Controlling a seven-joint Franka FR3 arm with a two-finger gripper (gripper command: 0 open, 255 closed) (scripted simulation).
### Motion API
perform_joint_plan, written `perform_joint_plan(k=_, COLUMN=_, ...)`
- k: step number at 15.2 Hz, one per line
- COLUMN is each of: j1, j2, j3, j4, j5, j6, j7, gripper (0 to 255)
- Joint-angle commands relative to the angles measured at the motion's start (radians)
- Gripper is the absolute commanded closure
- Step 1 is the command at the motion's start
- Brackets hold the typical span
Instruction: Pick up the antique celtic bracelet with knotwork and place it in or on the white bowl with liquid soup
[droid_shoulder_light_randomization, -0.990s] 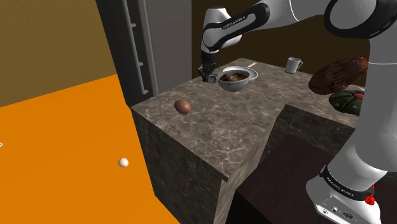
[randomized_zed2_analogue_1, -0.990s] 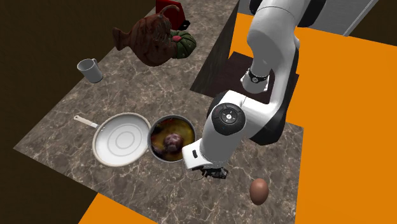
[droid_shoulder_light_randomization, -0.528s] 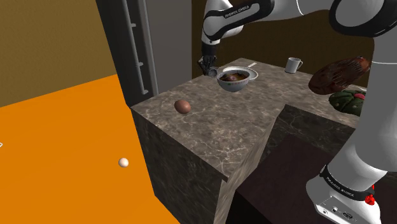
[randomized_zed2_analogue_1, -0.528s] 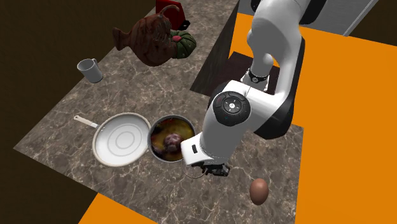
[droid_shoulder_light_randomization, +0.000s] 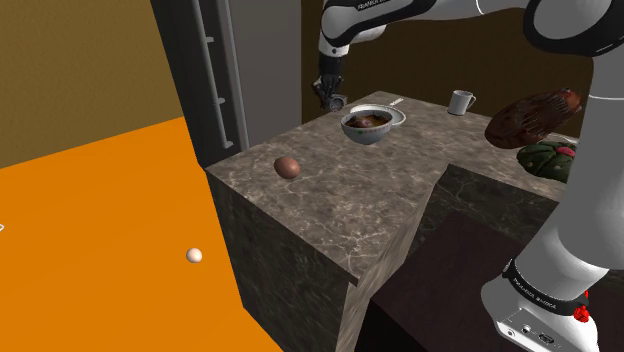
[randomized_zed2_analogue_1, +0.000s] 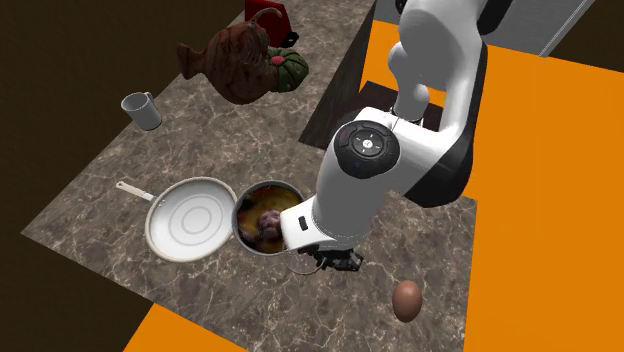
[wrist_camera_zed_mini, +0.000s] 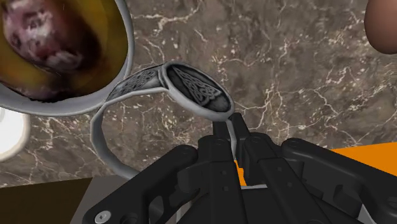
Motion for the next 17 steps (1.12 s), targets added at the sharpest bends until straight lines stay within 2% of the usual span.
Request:
perform_joint_plan(k=1, j1=-0.022, j2=-0.028, j3=-0.008, j4=-0.041, j5=0.009, j6=0.013, j7=-0.032, gripper=255)
perform_joint_plan(k=11, j1=-0.165, j2=-0.156, j3=-0.082, j4=-0.239, j5=0.066, j6=0.085, j7=-0.269, gripper=255)
perform_joint_plan(k=17, j1=-0.165, j2=-0.135, j3=-0.082, j4=-0.293, j5=0.068, j6=0.160, j7=-0.271, gripper=255)
